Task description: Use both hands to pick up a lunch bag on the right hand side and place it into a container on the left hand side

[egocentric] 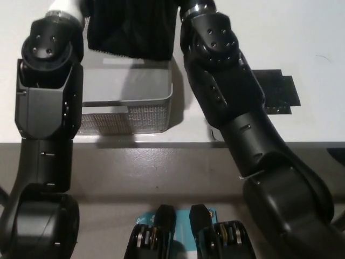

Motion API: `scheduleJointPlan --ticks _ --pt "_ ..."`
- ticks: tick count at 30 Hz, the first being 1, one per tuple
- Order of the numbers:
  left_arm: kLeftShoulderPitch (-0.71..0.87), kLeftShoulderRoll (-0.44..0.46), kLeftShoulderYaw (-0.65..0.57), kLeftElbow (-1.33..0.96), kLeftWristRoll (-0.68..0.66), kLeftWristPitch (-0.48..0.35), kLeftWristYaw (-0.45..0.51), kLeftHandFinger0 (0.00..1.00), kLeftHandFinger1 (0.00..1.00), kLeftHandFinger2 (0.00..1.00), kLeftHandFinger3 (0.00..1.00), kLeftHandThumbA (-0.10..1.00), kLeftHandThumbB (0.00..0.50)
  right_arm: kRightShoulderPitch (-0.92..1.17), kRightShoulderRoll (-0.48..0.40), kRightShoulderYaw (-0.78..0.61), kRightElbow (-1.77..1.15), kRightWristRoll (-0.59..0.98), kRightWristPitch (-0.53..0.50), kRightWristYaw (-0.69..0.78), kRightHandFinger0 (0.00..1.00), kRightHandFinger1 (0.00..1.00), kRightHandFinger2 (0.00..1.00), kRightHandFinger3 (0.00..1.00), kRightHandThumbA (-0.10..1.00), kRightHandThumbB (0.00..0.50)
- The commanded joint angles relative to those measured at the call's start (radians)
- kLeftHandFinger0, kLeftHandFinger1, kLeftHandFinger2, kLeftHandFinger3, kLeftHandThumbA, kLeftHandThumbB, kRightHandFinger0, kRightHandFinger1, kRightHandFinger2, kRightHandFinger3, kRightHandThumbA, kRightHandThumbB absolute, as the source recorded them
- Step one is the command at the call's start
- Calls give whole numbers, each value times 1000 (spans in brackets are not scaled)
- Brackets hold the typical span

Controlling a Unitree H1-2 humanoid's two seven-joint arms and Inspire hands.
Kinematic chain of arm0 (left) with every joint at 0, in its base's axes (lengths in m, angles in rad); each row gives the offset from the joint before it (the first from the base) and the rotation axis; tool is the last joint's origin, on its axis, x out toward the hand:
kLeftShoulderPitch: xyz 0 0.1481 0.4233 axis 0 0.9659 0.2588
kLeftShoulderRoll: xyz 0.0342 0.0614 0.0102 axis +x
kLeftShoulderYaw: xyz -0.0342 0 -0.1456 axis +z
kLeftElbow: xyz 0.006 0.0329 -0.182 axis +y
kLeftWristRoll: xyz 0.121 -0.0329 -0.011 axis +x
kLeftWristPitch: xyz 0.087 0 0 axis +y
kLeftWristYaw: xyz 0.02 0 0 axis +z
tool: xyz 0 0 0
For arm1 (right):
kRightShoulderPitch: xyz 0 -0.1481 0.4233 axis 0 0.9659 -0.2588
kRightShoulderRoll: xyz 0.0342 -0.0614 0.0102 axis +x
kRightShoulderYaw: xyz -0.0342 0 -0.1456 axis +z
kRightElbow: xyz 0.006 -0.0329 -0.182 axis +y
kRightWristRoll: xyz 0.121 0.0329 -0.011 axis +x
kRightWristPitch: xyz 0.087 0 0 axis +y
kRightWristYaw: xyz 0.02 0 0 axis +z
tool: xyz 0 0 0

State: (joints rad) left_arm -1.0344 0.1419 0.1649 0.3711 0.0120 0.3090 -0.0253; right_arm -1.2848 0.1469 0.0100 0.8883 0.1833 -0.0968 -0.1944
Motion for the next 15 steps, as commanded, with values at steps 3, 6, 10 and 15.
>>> scheduleJointPlan --ticks 3,6,10,15 --pt "-45 -6 8 18 -45 -131 5 1000 1000 1000 1000 1000 281 -168 87 -5 189 32 -106 194 1000 1000 1000 1000 1000 135" --pt "-34 3 22 13 -44 -117 16 1000 1000 1000 1000 1000 287 -200 96 -17 261 33 -130 223 1000 1000 1000 1000 1000 124" --pt "-17 27 37 14 -44 -125 22 1000 1000 1000 1000 1000 300 -244 111 -23 342 17 -138 233 1000 1000 1000 1000 1000 142" --pt "-5 21 71 3 -68 -114 32 1000 1000 1000 1000 1000 272 -269 118 -17 401 -4 -151 243 1000 1000 1000 1000 1000 153"
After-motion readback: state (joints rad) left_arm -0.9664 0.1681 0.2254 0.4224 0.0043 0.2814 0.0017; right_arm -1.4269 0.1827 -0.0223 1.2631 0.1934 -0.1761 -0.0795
